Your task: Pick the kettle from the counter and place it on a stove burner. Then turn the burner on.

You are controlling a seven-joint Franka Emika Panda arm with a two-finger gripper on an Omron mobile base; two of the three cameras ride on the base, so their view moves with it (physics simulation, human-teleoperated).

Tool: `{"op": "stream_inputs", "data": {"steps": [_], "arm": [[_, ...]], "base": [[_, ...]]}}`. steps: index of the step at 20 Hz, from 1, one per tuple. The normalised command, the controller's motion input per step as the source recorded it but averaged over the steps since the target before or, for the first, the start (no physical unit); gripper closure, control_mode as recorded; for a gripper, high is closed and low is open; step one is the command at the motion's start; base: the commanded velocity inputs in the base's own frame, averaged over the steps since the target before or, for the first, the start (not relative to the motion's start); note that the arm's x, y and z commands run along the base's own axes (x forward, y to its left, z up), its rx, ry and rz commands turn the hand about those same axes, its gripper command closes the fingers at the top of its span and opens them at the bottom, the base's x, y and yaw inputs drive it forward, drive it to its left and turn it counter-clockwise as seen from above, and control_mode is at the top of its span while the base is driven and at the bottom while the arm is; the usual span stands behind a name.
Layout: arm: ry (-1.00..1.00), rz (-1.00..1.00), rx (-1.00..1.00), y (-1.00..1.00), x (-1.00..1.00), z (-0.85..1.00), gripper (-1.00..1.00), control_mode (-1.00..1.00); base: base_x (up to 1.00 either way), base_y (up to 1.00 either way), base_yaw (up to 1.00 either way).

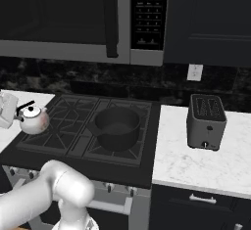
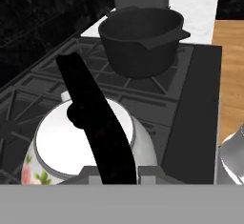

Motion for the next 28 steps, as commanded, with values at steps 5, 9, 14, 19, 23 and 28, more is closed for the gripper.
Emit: {"op": "stream_inputs", "data": {"steps": [5, 9, 14, 19, 23, 28], "arm": [[0.0, -0.05, 0.0, -0.1, 0.37, -0.06, 1.0, -1.0], [0.0, -0.05, 0.0, 0.0, 0.41, -0.12, 1.0, -1.0], [0.0, -0.08, -0.04, -0.04, 0.28, -0.18, 1.0, -1.0], [0.0, -0.08, -0.09, -0.03, 0.2, -0.21, 1.0, -1.0], [0.0, -0.07, -0.08, -0.01, 0.17, -0.18, 1.0, -1.0], [0.0, -0.03, -0.04, 0.0, 0.16, -0.14, 1.0, -1.0]], "base": [[0.0, 0.0, 0.0], [0.0, 0.0, 0.0], [0.0, 0.0, 0.0], [0.0, 0.0, 0.0], [0.0, 0.0, 0.0], [0.0, 0.0, 0.0]]}}
